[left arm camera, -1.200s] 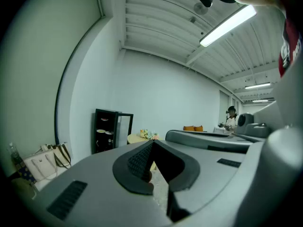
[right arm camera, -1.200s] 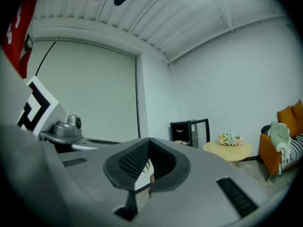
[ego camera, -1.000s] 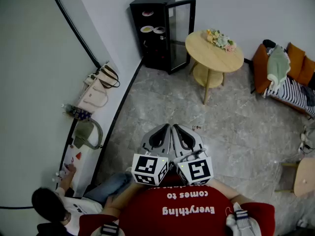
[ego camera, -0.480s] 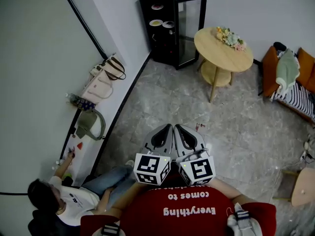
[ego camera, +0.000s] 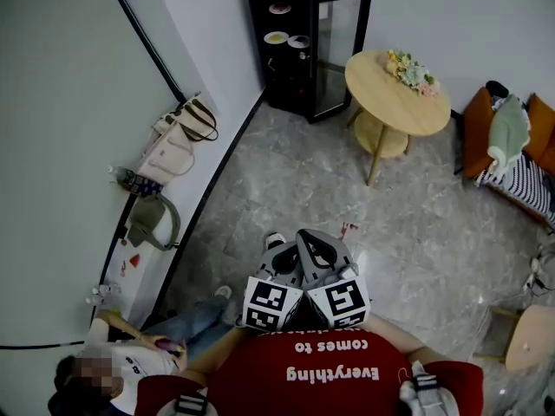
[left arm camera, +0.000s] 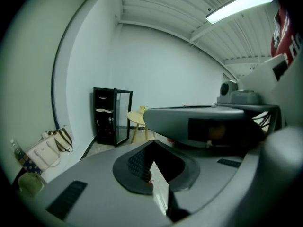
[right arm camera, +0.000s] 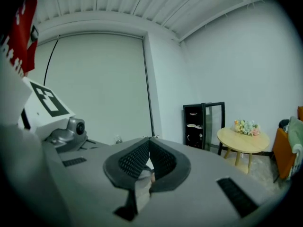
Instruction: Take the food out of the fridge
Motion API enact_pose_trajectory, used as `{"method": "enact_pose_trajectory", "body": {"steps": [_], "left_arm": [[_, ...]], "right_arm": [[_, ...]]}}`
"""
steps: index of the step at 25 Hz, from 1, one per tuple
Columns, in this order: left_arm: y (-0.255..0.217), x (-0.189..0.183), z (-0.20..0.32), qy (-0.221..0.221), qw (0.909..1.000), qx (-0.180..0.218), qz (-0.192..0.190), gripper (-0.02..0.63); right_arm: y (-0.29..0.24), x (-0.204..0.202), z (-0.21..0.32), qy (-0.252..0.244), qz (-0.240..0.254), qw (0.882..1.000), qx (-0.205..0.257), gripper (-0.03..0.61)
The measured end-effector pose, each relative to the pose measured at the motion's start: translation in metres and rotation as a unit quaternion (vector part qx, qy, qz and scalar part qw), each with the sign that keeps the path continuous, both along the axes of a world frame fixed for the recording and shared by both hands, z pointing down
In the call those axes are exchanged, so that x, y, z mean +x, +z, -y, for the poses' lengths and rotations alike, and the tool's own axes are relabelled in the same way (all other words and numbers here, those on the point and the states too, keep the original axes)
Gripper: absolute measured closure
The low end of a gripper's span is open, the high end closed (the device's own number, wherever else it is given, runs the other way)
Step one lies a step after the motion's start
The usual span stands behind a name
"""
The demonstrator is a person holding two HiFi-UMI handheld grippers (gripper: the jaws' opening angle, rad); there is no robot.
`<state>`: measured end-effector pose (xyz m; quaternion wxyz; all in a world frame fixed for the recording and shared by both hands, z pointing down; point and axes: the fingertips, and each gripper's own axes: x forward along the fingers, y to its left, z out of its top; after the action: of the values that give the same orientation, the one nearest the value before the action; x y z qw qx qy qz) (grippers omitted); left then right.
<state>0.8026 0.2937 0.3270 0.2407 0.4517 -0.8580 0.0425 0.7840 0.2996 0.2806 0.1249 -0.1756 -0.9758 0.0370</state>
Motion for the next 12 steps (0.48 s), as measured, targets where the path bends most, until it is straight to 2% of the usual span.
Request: {"method": "enact_pose_trajectory", "body": {"steps": [3, 6, 9, 12], "left_arm": [[0.004, -0.024, 0.005, 0.024, 0.9997, -0.008, 0.003, 0.615], [0.015, -0.063, -0.004, 0.013, 0.9998, -0.011, -0.004, 0.615], [0.027, -0.110, -0.017, -0.001, 0.9998, -0.004, -0.020, 0.615], [0.029, -0.166, -0.027, 0.000, 0.9998, -0.010, -0.016, 0.615]], "right_arm": [[0.004, -0.027, 0.000, -0.004, -0.008, 1.000, -0.024, 0.568], [0.017, -0.064, -0.010, -0.010, -0.024, 0.999, -0.019, 0.568], [0.028, -0.111, -0.025, -0.023, -0.038, 0.999, -0.006, 0.568], [0.033, -0.169, -0.033, -0.029, -0.049, 0.998, 0.000, 0.568]]}}
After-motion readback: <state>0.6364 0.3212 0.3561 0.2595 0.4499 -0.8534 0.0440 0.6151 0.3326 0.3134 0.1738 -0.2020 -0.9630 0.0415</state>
